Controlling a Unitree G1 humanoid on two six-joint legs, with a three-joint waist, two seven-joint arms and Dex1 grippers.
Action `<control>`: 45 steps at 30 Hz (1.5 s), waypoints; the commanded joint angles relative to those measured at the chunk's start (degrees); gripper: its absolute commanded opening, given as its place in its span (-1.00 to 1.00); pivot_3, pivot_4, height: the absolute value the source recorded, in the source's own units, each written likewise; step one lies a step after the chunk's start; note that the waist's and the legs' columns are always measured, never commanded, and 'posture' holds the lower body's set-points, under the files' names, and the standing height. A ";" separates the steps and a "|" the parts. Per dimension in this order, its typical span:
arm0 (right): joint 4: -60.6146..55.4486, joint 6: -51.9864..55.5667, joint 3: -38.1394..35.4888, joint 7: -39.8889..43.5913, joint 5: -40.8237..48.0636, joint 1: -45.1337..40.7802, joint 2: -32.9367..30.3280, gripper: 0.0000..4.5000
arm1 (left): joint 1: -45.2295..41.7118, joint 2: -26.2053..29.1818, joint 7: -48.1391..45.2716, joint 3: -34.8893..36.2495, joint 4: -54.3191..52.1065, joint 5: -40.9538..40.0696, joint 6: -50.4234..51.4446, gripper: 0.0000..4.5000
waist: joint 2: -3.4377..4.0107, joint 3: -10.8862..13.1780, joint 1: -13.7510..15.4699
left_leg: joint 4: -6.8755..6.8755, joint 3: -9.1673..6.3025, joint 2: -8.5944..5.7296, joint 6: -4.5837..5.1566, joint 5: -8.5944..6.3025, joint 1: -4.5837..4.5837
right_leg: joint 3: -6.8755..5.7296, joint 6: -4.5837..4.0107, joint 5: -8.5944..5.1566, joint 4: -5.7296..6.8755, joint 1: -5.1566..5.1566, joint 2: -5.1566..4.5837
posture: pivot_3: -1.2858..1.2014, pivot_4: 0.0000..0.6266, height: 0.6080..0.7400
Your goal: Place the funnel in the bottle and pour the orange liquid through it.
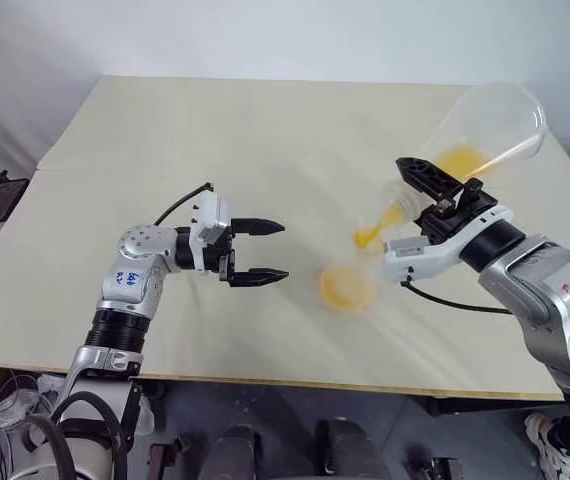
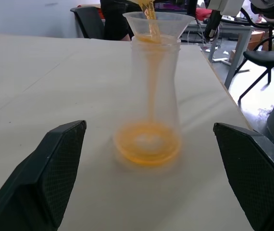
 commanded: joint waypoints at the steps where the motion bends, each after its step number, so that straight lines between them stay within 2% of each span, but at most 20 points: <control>1: -1.11 -0.67 -2.41 -1.42 -0.73 -1.21 0.10 0.10 | 0.05 0.26 0.08 0.97 -1.95 -0.75 -0.22 1.00 | 0.00 0.00 -0.01 | 0.00 0.00 0.00 0.00 0.00 0.00 | 0.00 0.00 0.00 0.00 0.00 0.00 | 0.03 -0.52 1.00; 45: 0.96 -5.05 -3.02 -2.63 -2.79 -1.65 -0.35 0.10 | 0.56 0.41 0.51 0.96 -2.78 -0.97 0.45 1.00 | 0.00 0.00 -0.01 | 0.00 0.07 0.00 0.00 0.00 0.05 | 0.00 0.00 0.00 0.03 0.00 0.01 | 0.03 -0.52 1.00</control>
